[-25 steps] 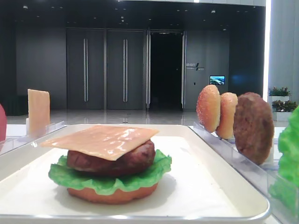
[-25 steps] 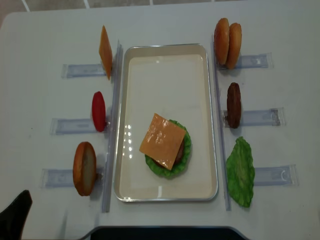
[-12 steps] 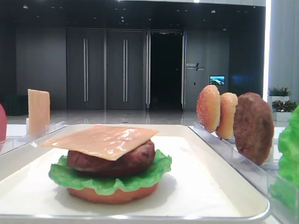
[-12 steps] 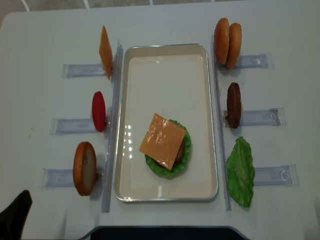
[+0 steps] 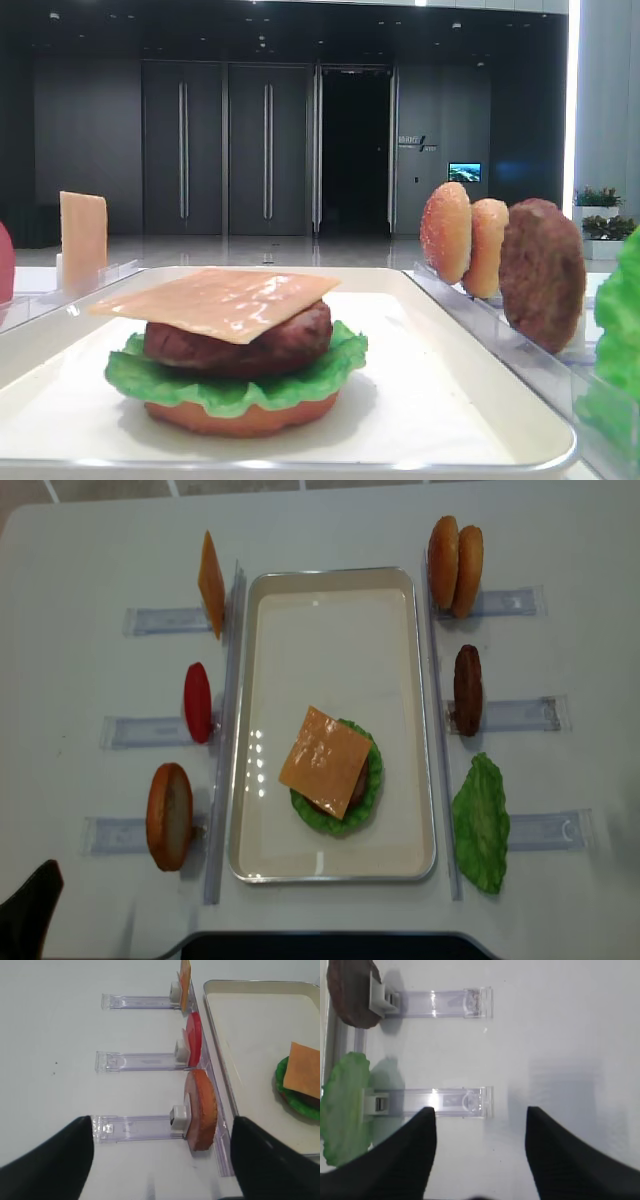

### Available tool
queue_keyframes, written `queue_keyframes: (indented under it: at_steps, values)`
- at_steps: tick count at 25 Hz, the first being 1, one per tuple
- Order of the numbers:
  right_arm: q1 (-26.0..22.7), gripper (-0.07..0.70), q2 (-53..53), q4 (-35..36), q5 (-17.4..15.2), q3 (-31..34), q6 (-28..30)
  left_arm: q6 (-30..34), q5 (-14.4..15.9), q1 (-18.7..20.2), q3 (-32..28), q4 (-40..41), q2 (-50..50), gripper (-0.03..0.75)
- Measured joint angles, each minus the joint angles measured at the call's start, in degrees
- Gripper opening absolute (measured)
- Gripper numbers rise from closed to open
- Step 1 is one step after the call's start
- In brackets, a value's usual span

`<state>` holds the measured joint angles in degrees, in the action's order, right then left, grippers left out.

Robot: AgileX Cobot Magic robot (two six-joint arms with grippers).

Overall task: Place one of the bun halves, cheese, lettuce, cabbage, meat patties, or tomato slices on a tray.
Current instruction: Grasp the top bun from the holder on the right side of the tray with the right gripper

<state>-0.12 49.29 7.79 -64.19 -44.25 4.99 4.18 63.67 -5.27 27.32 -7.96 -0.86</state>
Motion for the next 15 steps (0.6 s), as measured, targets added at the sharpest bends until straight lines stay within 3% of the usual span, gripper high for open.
queue_keyframes:
  at_steps: [10, 15]
  values:
    - [0.0, 0.408, 23.25, 0.43, -1.54, -20.93, 0.06, 0.0, 0.0, 0.0, 0.0, 0.0, 0.0, 0.571]
    - [0.0, 0.408, 33.34, 0.38, -4.14, -31.68, 0.06, 0.0, 0.0, 0.0, 0.0, 0.0, 0.0, 0.525]
